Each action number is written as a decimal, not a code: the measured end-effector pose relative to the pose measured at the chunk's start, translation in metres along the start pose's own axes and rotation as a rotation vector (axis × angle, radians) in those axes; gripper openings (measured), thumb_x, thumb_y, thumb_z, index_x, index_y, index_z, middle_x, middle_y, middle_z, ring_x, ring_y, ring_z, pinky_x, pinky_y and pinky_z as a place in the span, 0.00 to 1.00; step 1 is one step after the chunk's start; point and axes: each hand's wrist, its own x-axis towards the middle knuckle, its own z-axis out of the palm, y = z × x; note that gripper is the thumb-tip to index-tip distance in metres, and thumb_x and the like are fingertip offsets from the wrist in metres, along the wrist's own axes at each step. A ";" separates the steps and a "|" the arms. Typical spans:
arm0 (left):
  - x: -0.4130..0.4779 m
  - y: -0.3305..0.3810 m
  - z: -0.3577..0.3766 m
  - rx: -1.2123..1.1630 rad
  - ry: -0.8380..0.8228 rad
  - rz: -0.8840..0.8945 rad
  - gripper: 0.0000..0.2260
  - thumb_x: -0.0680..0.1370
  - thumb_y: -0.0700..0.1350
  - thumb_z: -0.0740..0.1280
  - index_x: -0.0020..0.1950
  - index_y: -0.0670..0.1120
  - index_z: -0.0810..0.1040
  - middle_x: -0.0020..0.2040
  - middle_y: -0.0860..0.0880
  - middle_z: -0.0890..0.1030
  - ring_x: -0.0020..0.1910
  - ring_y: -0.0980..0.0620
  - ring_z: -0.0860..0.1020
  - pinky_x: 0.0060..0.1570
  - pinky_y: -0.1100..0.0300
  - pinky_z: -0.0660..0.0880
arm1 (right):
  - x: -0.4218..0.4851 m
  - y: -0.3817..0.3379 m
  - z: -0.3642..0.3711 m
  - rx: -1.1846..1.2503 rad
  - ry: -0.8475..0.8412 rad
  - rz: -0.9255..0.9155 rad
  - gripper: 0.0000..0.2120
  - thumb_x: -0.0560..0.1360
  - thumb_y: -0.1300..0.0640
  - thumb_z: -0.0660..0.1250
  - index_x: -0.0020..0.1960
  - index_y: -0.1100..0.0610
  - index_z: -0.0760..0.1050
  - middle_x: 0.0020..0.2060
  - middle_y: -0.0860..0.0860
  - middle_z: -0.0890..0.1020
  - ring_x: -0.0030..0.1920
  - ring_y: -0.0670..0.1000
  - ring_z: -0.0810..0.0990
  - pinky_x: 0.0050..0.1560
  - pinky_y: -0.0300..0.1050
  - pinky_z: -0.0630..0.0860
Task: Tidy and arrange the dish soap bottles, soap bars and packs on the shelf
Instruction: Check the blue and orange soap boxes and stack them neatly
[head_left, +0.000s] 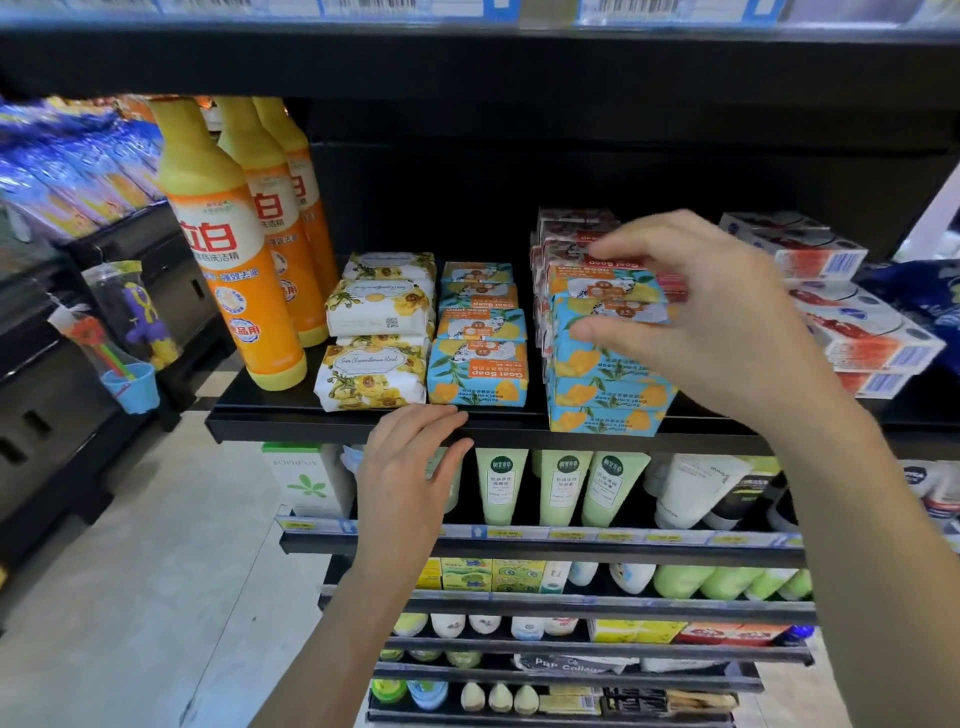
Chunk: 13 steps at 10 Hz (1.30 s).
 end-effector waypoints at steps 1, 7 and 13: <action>0.000 -0.001 0.001 -0.003 0.001 0.001 0.11 0.75 0.42 0.76 0.57 0.43 0.86 0.56 0.48 0.85 0.59 0.51 0.77 0.64 0.56 0.73 | 0.028 -0.027 0.007 -0.091 -0.260 -0.082 0.30 0.70 0.44 0.78 0.69 0.49 0.76 0.62 0.43 0.78 0.60 0.42 0.76 0.65 0.41 0.73; 0.000 -0.004 0.000 -0.004 0.028 0.023 0.13 0.74 0.40 0.79 0.57 0.43 0.86 0.55 0.48 0.85 0.59 0.52 0.78 0.63 0.57 0.74 | 0.116 -0.049 0.091 -0.692 -0.823 -0.133 0.21 0.74 0.51 0.77 0.63 0.59 0.79 0.40 0.50 0.74 0.59 0.60 0.81 0.45 0.46 0.70; -0.001 -0.008 0.003 -0.031 0.065 0.077 0.12 0.78 0.47 0.71 0.57 0.42 0.86 0.55 0.48 0.85 0.59 0.52 0.78 0.69 0.65 0.68 | 0.102 -0.057 0.096 -0.694 -0.885 -0.136 0.28 0.65 0.42 0.80 0.33 0.55 0.63 0.30 0.48 0.65 0.29 0.51 0.63 0.29 0.44 0.62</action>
